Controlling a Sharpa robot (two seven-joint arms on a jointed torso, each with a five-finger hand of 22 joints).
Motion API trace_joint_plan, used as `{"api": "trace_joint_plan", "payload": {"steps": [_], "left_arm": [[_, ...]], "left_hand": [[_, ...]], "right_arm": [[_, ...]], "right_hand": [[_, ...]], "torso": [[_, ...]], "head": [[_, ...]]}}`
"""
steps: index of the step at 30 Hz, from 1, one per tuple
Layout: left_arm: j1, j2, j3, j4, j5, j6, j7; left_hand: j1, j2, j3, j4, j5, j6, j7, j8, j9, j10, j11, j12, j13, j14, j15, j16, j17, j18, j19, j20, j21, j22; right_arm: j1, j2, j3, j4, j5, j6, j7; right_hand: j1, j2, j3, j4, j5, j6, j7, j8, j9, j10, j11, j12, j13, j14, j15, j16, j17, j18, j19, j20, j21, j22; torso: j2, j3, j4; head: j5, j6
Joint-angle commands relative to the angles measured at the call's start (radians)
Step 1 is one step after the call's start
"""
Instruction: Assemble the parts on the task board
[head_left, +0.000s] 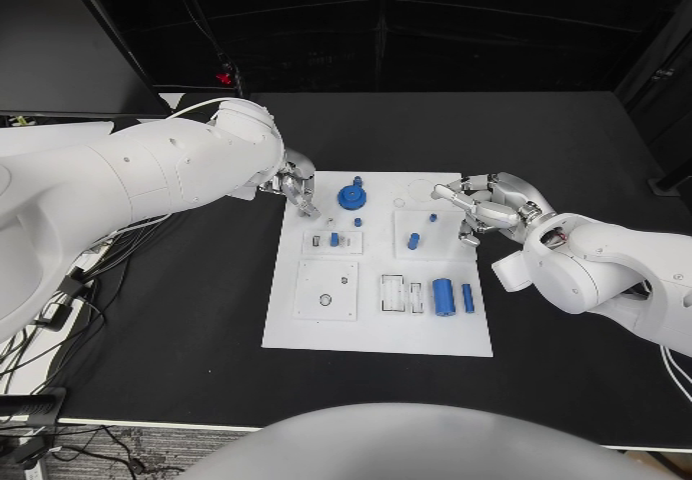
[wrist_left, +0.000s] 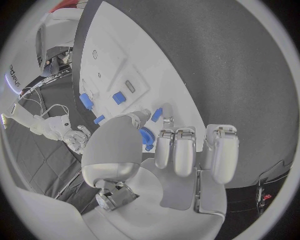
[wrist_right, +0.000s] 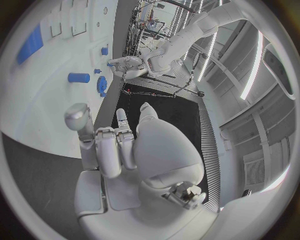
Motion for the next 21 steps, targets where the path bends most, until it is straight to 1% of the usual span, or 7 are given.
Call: {"api": "trace_joint_plan", "payload": {"steps": [1, 3, 4, 9, 11, 14, 21], "left_arm": [[0.0, 0.001, 0.0, -0.002, -0.012, -0.008, 0.005], [0.0, 0.001, 0.0, -0.002, -0.012, -0.008, 0.006], [0.0, 0.001, 0.0, -0.002, -0.012, -0.008, 0.006], [-0.001, 0.002, 0.0, -0.002, -0.012, -0.002, 0.011], [-0.001, 0.002, 0.0, -0.002, -0.012, 0.002, 0.014], [-0.001, 0.002, 0.0, -0.001, -0.012, 0.006, 0.017], [-0.002, 0.002, 0.0, -0.001, -0.012, 0.005, 0.029]], "left_hand": [[0.01, 0.003, 0.002, -0.004, -0.002, -0.007, 0.0, 0.002, 0.003, 0.104, 0.006, -0.001, 0.263, 0.103, 0.006, 0.001, 0.264, -0.007, 0.104, -0.007, 0.003, 0.263], [0.011, 0.004, 0.003, -0.004, -0.002, -0.008, 0.0, 0.003, 0.005, 0.104, 0.006, -0.001, 0.263, 0.103, 0.006, 0.001, 0.264, -0.007, 0.104, -0.008, 0.003, 0.263], [0.014, 0.009, 0.006, -0.004, -0.002, -0.009, 0.0, 0.005, 0.007, 0.104, 0.006, -0.001, 0.263, 0.103, 0.006, 0.001, 0.264, -0.007, 0.104, -0.008, 0.003, 0.263], [0.03, 0.03, 0.02, -0.006, -0.002, -0.011, -0.003, 0.011, 0.015, 0.104, 0.003, -0.001, 0.263, 0.103, 0.005, 0.001, 0.264, -0.007, 0.104, -0.008, 0.003, 0.263], [0.035, 0.041, 0.026, -0.006, -0.002, -0.011, -0.004, 0.013, 0.018, 0.104, 0.003, -0.001, 0.263, 0.103, 0.004, 0.001, 0.264, -0.007, 0.104, -0.008, 0.003, 0.263], [0.042, 0.05, 0.033, -0.007, -0.002, -0.012, -0.006, 0.013, 0.022, 0.104, 0.001, -0.001, 0.263, 0.103, 0.003, 0.001, 0.264, -0.007, 0.104, -0.008, 0.003, 0.263], [0.081, 0.064, 0.056, -0.011, 0.0, -0.002, -0.01, 0.016, 0.03, 0.104, -0.003, -0.001, 0.263, 0.103, 0.0, 0.001, 0.264, -0.007, 0.104, -0.007, 0.003, 0.263]], "right_arm": [[0.001, 0.001, 0.0, 0.001, -0.002, 0.006, 0.003], [0.001, 0.001, 0.0, 0.001, -0.002, 0.006, 0.003], [0.001, 0.001, 0.0, 0.001, -0.002, 0.006, 0.003], [0.001, 0.001, 0.0, 0.001, -0.002, 0.006, 0.003], [0.001, 0.001, 0.0, 0.001, -0.002, 0.006, 0.003], [0.001, 0.001, 0.0, 0.001, -0.002, 0.006, 0.003], [0.001, 0.001, 0.0, 0.0, -0.002, 0.006, 0.003]], "right_hand": [[0.01, 0.003, -0.006, 0.001, 0.002, -0.008, -0.001, 0.007, -0.001, 0.11, 0.001, -0.006, 0.114, 0.056, 0.0, -0.001, 0.179, 0.006, -0.006, 0.0, -0.003, 0.001], [0.01, 0.003, -0.006, 0.001, 0.002, -0.008, -0.001, 0.007, -0.001, 0.11, 0.001, -0.006, 0.114, 0.056, 0.0, -0.001, 0.179, 0.006, -0.006, 0.0, -0.003, 0.001], [0.01, 0.003, -0.006, 0.001, 0.002, -0.008, -0.001, 0.007, -0.001, 0.11, 0.001, -0.006, 0.114, 0.056, 0.0, -0.001, 0.179, 0.006, -0.006, 0.0, -0.003, 0.001], [0.01, 0.003, -0.006, 0.001, 0.002, -0.008, -0.001, 0.007, -0.001, 0.11, 0.001, -0.006, 0.114, 0.056, 0.0, -0.001, 0.179, 0.006, -0.006, 0.0, -0.003, 0.001], [0.01, 0.003, -0.006, 0.001, 0.002, -0.008, -0.001, 0.007, -0.001, 0.11, 0.001, -0.006, 0.114, 0.056, 0.0, -0.001, 0.179, 0.006, -0.006, 0.0, -0.003, 0.001], [0.01, 0.003, -0.006, 0.001, 0.002, -0.008, -0.001, 0.007, -0.001, 0.11, 0.001, -0.006, 0.114, 0.056, 0.0, -0.001, 0.179, 0.006, -0.006, 0.0, -0.003, 0.001], [0.01, 0.003, -0.006, 0.001, 0.002, -0.008, -0.001, 0.007, -0.001, 0.11, 0.001, -0.006, 0.114, 0.056, 0.0, -0.001, 0.179, 0.006, -0.006, 0.0, -0.003, 0.001]], "torso": [[0.0, 0.0004, 0.0009], [0.0, 0.0003, 0.0006], [0.0, 0.0, 0.0002], [0.0, 0.0009, 0.0011], [0.0, 0.0005, 0.0004], [0.0, 0.0003, 0.0004], [0.0, 0.0001, 0.0005]], "head": [[-0.002, -0.001], [-0.002, -0.001], [-0.002, -0.001], [-0.002, -0.001], [-0.002, 0.0], [-0.003, 0.0], [-0.004, 0.001]]}}
